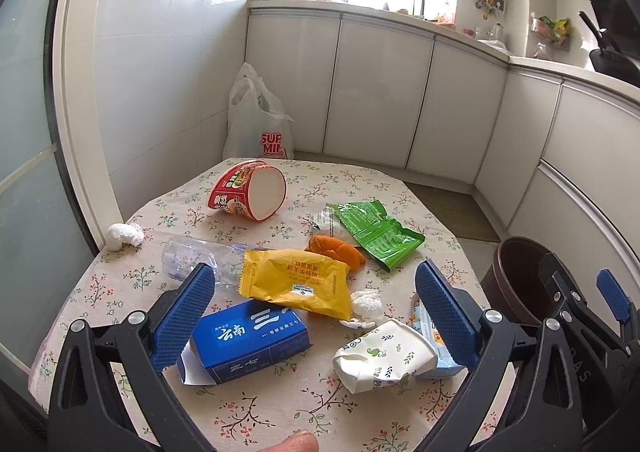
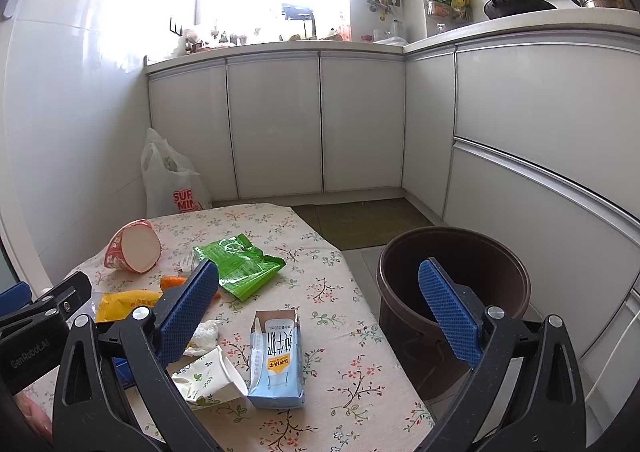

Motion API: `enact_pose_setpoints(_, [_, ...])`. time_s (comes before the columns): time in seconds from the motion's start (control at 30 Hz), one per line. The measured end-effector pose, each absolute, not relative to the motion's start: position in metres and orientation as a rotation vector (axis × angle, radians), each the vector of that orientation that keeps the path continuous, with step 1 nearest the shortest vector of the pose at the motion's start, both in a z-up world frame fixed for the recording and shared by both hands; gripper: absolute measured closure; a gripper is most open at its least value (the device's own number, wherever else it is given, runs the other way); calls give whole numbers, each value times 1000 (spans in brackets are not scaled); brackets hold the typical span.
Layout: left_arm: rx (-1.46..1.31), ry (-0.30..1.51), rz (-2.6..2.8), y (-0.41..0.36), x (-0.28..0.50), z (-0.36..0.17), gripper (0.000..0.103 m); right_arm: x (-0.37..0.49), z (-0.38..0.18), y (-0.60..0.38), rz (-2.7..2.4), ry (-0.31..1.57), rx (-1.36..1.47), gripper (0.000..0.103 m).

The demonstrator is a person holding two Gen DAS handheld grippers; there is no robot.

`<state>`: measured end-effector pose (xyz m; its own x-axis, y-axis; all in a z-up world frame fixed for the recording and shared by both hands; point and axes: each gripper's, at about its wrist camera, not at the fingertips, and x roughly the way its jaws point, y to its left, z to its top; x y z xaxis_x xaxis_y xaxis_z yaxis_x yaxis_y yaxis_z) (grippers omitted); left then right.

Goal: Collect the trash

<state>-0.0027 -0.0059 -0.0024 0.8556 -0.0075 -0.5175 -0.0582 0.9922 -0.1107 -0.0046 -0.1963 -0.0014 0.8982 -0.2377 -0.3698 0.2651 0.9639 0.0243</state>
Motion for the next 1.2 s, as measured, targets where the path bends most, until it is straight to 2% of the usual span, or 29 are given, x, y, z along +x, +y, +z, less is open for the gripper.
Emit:
enact_pose_setpoints(0.93, [-144, 586, 32, -3, 2, -11, 6, -2, -8, -196, -212, 387, 70, 7])
enact_pose_setpoints(1.2, [-182, 672, 48, 3, 14, -25, 6, 17, -20, -205, -204, 541, 115, 7])
